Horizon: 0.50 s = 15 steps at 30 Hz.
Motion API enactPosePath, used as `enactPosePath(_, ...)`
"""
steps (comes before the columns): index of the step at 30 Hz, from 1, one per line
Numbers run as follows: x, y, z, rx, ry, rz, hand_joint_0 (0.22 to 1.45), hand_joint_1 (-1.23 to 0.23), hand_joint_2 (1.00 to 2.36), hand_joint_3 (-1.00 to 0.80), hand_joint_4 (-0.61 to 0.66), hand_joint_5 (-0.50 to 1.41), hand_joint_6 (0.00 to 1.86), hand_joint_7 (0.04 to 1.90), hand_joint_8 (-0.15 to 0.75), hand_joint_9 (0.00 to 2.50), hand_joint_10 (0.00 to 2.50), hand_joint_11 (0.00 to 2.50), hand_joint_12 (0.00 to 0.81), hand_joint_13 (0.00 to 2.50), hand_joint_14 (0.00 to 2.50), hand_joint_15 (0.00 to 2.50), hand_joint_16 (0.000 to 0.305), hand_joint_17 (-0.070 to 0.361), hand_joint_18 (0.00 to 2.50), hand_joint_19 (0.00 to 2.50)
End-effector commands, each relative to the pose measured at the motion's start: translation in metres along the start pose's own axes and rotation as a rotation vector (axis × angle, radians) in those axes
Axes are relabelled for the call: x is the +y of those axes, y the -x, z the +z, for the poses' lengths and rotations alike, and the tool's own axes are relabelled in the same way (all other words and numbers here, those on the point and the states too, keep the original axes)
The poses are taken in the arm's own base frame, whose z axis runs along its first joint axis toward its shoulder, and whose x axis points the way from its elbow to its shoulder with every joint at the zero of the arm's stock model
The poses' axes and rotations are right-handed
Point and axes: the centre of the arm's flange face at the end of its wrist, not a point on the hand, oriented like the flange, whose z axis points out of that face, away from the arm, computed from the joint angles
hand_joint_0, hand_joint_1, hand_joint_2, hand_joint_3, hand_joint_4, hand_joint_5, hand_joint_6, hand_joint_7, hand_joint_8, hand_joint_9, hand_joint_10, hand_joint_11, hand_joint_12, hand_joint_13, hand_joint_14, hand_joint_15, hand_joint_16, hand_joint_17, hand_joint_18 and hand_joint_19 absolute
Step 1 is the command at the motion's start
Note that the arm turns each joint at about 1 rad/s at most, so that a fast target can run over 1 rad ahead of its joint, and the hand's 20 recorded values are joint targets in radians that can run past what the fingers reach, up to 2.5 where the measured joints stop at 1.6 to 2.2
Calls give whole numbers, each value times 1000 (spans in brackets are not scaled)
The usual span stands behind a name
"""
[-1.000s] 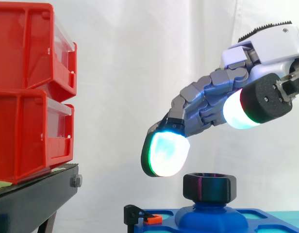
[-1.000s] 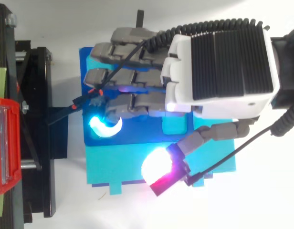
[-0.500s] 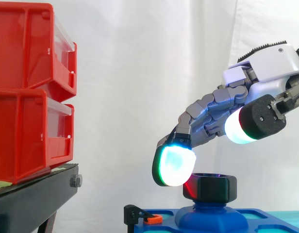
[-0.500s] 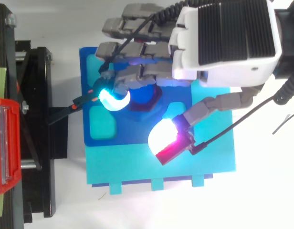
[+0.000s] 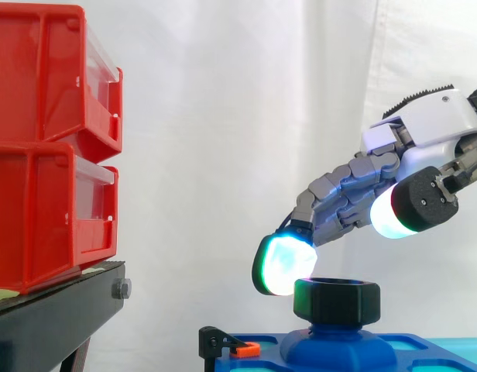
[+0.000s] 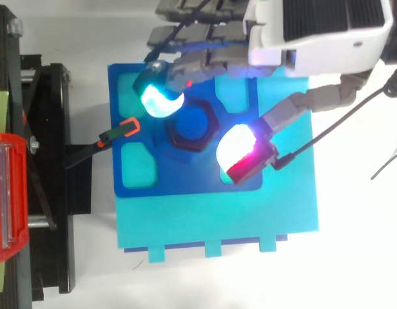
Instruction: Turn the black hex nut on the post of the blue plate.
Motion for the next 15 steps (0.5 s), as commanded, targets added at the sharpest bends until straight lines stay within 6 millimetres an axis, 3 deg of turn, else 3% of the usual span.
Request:
enactPosePath(1, -9, 2, -4, 10, 0, 5, 479, -340, 1000, -500, 132, -226, 502, 710, 188, 132, 0, 0, 334, 80, 0, 0, 58, 132, 0, 36)
enactPosePath(8, -28, 8, -10, 10, 21, 13, 480, -340, 1000, -500, 134, -226, 502, 710, 188, 132, 0, 0, 334, 80, 0, 0, 59, 132, 0, 42)
enactPosePath(15, -27, 12, -7, -24, 46, 10, 480, -339, 1000, -500, 133, -227, 502, 711, 188, 132, 0, 0, 334, 82, 0, 0, 58, 132, 0, 41)
